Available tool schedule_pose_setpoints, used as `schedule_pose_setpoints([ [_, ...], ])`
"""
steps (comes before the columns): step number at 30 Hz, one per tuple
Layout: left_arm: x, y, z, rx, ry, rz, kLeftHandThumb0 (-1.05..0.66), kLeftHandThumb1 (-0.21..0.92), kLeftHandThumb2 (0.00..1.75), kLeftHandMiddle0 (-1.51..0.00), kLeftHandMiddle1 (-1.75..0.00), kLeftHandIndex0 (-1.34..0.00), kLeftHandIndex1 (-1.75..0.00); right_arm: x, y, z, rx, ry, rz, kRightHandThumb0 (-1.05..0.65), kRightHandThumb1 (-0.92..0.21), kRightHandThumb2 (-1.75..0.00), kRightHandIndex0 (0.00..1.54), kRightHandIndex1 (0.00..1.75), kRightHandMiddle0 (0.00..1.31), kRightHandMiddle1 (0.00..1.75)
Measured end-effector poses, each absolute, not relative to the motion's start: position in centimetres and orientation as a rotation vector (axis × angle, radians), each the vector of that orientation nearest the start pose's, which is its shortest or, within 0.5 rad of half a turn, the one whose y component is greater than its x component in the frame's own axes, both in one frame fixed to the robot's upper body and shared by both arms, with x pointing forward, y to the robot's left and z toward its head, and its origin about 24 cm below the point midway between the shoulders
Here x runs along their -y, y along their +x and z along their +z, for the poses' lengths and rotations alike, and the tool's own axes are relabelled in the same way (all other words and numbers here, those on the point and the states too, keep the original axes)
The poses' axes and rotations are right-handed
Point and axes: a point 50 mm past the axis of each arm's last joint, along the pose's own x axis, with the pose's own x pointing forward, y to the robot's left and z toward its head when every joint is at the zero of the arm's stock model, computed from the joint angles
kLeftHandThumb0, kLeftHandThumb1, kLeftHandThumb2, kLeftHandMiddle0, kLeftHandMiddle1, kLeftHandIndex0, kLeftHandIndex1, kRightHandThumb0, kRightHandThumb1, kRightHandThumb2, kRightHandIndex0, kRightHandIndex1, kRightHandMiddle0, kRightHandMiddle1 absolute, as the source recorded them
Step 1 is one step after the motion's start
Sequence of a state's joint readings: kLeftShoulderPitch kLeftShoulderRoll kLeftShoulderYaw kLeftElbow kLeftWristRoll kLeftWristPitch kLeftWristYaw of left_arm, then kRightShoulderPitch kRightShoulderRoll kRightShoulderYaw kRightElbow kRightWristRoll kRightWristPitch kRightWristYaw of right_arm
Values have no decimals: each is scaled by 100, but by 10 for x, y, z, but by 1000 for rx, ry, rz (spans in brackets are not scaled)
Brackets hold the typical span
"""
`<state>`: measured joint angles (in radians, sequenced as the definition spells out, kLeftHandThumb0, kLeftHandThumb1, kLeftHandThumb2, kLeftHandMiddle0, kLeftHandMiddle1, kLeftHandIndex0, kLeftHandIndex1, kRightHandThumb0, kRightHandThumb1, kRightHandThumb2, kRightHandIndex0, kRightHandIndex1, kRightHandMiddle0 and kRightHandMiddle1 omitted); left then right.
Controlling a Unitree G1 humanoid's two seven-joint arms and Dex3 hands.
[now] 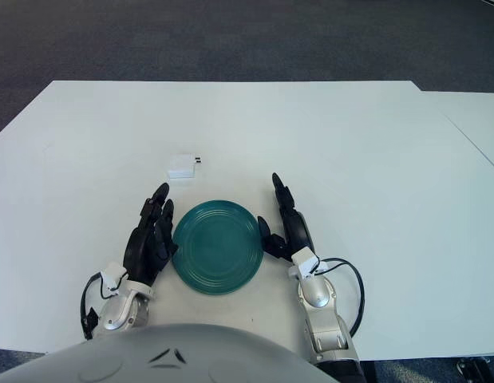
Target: Put the charger into the plate.
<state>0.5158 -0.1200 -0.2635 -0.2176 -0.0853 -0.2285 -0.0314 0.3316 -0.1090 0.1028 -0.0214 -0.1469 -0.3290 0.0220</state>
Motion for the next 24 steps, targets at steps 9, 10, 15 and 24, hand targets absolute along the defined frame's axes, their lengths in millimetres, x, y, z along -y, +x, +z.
schedule_pose_setpoints([
  [9, -100, 151, 23, -8, -294, -64, -105, 92, 83, 0, 0, -5, -22, 154, 179, 8, 20, -223, 111, -105, -92, -79, 0, 0, 0, 0],
  [10, -99, 151, 23, -11, -289, -65, -105, 92, 83, 0, 0, -5, -22, 155, 179, 8, 19, -222, 111, -105, -92, -79, 0, 0, 0, 0],
  [15, -100, 151, 21, -30, -254, -48, -105, 92, 84, 0, 0, -1, -20, 155, 178, 8, 19, -212, 109, -105, -92, -78, 0, 0, 0, 0],
  [24, -101, 154, 22, -16, -330, -40, -105, 92, 85, 0, 0, -5, -53, 155, 178, 9, 21, -209, 109, -105, -92, -78, 0, 0, 0, 0],
])
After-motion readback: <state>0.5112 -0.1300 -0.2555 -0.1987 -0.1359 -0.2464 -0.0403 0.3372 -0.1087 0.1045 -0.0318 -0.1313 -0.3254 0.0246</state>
